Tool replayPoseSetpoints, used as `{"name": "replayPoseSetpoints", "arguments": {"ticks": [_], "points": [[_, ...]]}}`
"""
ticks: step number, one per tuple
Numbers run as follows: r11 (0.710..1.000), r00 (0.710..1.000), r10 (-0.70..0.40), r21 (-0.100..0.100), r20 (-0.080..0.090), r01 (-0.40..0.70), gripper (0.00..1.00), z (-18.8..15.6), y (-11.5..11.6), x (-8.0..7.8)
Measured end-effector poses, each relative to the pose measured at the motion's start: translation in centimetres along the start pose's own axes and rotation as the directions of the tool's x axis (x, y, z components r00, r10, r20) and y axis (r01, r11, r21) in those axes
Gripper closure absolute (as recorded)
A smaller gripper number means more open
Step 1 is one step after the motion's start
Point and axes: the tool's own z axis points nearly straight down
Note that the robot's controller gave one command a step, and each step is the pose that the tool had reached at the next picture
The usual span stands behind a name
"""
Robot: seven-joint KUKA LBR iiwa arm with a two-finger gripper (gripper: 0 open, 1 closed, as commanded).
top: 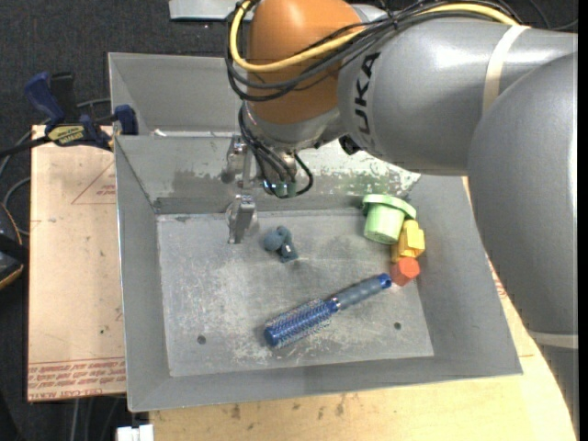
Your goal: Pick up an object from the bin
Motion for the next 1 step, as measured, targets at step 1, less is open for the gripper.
{"name": "replayPoseSetpoints", "arguments": {"ticks": [1], "points": [[0.987,0.986,0.162,-0.011,0.027,-0.162,0.00,11.37,-4.32,-1.39]]}}
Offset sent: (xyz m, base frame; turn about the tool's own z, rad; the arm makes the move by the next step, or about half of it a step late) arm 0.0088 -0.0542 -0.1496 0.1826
